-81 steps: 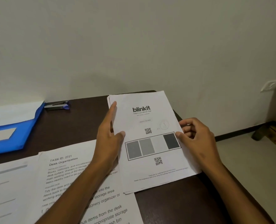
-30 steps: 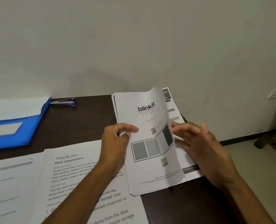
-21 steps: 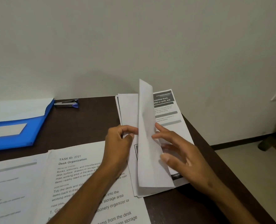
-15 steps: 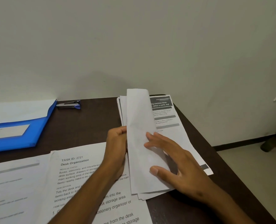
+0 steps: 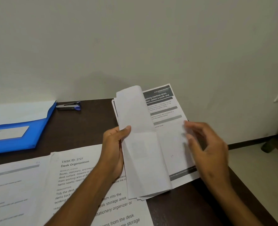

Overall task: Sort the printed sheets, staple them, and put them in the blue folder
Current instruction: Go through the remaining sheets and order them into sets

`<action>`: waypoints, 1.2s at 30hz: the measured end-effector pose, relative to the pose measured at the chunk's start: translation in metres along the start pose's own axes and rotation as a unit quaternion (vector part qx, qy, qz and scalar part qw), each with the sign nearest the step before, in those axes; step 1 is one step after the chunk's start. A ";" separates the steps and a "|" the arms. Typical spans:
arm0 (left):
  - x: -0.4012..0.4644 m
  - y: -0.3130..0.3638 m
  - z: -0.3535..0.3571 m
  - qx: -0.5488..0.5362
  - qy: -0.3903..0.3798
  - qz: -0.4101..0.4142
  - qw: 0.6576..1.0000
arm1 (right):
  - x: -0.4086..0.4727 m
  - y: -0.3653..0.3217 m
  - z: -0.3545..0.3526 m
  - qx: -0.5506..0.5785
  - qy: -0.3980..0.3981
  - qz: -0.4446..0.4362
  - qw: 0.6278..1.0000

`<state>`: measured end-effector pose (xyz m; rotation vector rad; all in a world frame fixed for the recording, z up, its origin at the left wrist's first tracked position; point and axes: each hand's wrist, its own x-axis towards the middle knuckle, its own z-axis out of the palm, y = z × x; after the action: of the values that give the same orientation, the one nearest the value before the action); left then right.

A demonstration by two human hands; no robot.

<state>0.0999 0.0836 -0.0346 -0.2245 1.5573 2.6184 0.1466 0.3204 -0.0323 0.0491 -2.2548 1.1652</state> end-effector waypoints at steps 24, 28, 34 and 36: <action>0.002 -0.005 0.001 0.084 0.004 0.040 0.996 | 0.006 0.019 -0.004 -0.062 0.087 0.086 0.991; 0.002 -0.005 0.002 0.095 0.007 0.047 0.994 | 0.004 0.021 -0.004 -0.119 0.088 0.055 0.987; 0.002 -0.006 0.003 0.108 0.006 0.050 0.993 | 0.001 0.025 -0.007 -0.190 0.117 -0.076 0.972; 0.001 -0.006 0.004 0.108 0.008 0.051 0.993 | 0.000 0.025 -0.009 -0.204 0.125 -0.110 0.965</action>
<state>0.0992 0.0900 -0.0383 -0.1523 1.8877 2.4984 0.1431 0.3423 -0.0467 -0.0107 -2.1521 0.5443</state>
